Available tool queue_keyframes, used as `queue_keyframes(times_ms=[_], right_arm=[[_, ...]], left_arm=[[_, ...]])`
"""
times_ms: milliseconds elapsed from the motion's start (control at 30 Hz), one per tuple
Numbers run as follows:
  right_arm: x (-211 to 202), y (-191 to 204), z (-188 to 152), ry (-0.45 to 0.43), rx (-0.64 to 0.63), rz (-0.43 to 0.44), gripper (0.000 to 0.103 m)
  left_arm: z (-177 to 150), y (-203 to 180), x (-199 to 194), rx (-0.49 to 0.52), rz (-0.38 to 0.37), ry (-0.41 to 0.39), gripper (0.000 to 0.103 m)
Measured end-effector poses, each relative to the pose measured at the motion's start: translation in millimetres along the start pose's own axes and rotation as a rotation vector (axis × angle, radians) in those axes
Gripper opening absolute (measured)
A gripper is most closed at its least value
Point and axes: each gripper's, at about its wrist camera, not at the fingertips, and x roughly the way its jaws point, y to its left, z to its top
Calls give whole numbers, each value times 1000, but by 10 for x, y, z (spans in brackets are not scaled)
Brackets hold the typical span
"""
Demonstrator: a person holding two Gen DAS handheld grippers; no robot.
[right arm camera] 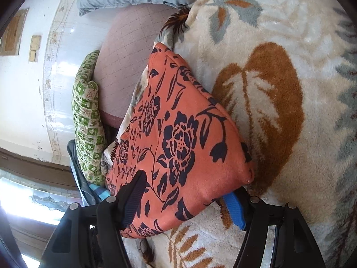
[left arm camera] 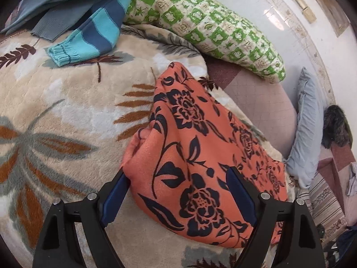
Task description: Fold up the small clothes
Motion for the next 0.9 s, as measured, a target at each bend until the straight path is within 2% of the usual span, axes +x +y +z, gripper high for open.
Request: queue_keyframes(times_ms=[67, 133, 200, 300, 367, 433, 567, 600, 633, 667, 700, 733, 900], right_arm=[[51, 123, 31, -19, -98, -42, 61], [143, 233, 54, -12, -191, -112, 46], [240, 248, 49, 2, -222, -162, 41], [279, 221, 87, -3, -189, -154, 41], [294, 163, 126, -2, -139, -136, 43], [311, 125, 147, -7, -111, -106, 49], [353, 192, 125, -26, -153, -118, 51], [358, 215, 119, -30, -167, -119, 51], [369, 232, 117, -31, -179, -122, 51], [374, 242, 116, -33, -188, -130, 50], [373, 249, 116, -38, -191, -141, 44], [373, 251, 118, -39, -191, -146, 39], [357, 317, 114, -59, -219, -146, 28]], left_arm=[[2, 36, 11, -16, -2, 16, 86], [3, 55, -25, -24, -25, 5, 86], [-1, 47, -49, -15, -36, -1, 86], [-7, 71, 6, -9, -2, 24, 85], [-8, 102, 16, -31, -5, 22, 84], [-3, 79, 7, -31, -8, 21, 84], [-13, 71, -7, -32, -32, -7, 82], [-6, 58, -8, -26, -24, -18, 72], [-3, 47, -13, -10, -8, -29, 55], [3, 34, -13, 13, 11, -37, 46], [8, 25, -11, 34, 16, -41, 39], [9, 19, -12, 48, 11, -45, 36], [15, -8, -23, 86, 12, -55, 28]])
